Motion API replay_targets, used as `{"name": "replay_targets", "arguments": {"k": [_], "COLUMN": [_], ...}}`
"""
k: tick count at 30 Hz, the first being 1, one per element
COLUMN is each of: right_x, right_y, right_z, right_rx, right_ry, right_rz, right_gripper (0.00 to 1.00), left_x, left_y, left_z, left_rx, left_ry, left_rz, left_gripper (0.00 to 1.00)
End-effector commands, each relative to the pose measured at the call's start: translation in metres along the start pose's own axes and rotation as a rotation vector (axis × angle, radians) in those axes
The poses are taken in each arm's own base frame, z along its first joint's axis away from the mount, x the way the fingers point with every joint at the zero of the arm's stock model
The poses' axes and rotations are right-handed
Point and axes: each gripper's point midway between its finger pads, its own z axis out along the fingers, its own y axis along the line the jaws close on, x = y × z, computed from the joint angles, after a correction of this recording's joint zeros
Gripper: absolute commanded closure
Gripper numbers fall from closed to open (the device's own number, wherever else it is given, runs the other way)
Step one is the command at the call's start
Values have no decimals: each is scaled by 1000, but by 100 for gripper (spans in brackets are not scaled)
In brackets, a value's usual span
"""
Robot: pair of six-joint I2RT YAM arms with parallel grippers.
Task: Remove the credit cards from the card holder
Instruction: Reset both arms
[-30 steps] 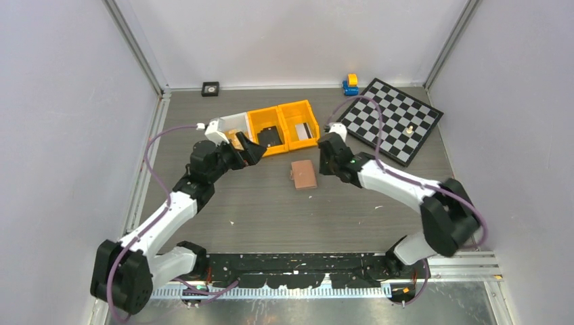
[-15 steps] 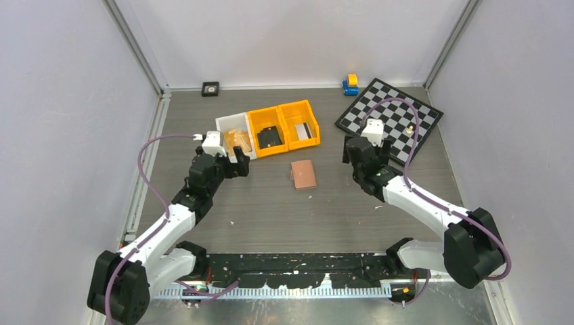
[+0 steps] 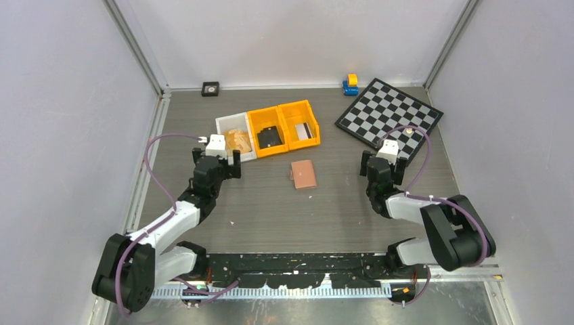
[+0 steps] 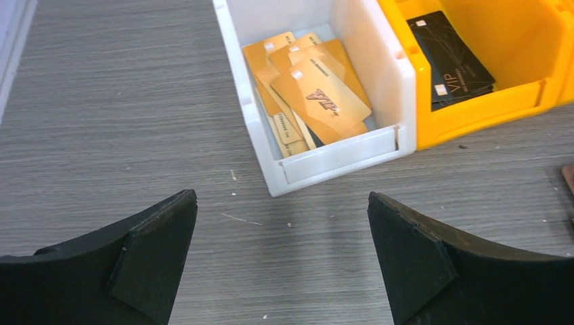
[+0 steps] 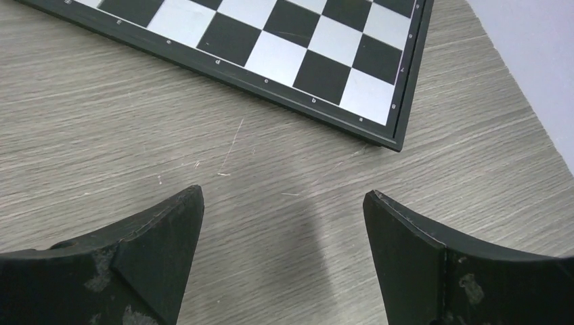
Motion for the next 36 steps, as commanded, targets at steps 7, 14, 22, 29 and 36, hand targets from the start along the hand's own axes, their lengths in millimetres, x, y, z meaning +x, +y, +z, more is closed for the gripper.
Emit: {"name": "replay_targets", "arguments": {"k": [7, 14, 22, 29, 36], "right_x": [-33, -43, -38, -18, -22], "right_y": [39, 6, -20, -37, -29], "right_z": [39, 29, 48, 52, 54], "right_rx": [-118, -23, 87, 43, 10], "right_ry": [5, -140, -148, -162, -149], "right_rz": [-8, 41, 138, 256, 243], "right_gripper": [32, 34, 29, 11, 10], "left_x": [11, 12, 10, 11, 11], "left_y": [33, 37, 32, 32, 25], "left_z": [22, 23, 20, 19, 22], "left_rx": [-134, -145, -111, -111, -109], "left_ry": [-131, -124, -150, -152, -139], "left_rz": [45, 23, 9, 9, 38], "left_gripper": [3, 4, 8, 8, 9]}}
